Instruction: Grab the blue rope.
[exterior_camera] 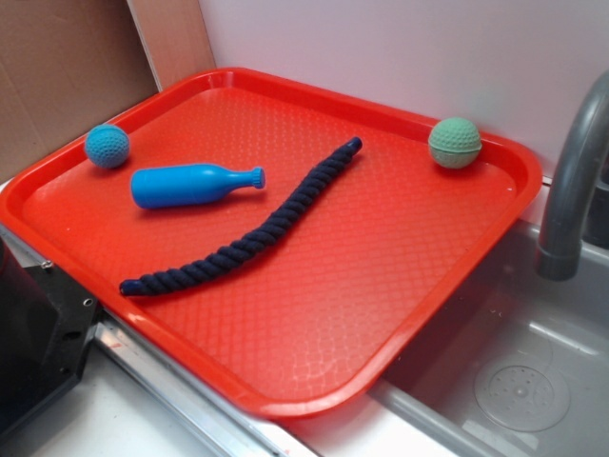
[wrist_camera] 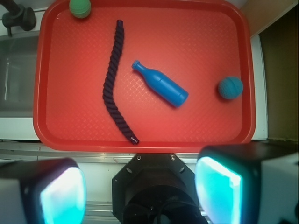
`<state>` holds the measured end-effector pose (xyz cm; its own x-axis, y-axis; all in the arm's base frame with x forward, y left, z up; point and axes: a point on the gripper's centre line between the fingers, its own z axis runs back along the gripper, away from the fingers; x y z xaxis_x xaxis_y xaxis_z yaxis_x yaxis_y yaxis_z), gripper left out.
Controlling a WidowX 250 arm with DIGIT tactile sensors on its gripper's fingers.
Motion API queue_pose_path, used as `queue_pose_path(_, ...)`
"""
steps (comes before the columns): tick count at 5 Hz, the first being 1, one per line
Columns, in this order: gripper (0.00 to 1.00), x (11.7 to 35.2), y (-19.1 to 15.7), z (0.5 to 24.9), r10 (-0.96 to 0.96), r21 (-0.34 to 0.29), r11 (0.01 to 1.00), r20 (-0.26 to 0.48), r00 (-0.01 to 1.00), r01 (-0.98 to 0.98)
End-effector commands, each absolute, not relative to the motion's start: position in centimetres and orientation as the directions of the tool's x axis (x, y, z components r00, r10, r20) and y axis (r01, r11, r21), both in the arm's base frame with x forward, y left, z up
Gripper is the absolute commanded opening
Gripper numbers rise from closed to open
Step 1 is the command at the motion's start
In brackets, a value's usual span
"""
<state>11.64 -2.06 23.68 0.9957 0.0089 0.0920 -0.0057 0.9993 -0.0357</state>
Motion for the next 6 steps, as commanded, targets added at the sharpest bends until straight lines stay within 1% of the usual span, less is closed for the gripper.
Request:
queue_pose_path(1,1.00,11.6,-2.1,23.7,0.009,-0.036,0.999,0.092,0.996,-0.006)
queue_pose_path(2,1.00,13.5,-2.1,22.5,-0.096,-0.065,0.993,0.108,0.989,0.103)
queue_pose_path(3,1.00,15.5,-3.1,20.3,-0.135,-0.056,0.987,0.179,0.975,0.147)
queue_pose_path(4,1.00,17.3,-4.4,17.7,-0.242,-0.138,0.951,0.225,0.944,0.276)
queue_pose_path(5,1.00,18.3,-5.7,15.0,-0.314,-0.142,0.930,0.174,0.933,0.339)
queue_pose_path(6,1.00,19.1,-7.4,12.0,-0.401,-0.076,0.910,0.086,0.912,0.407)
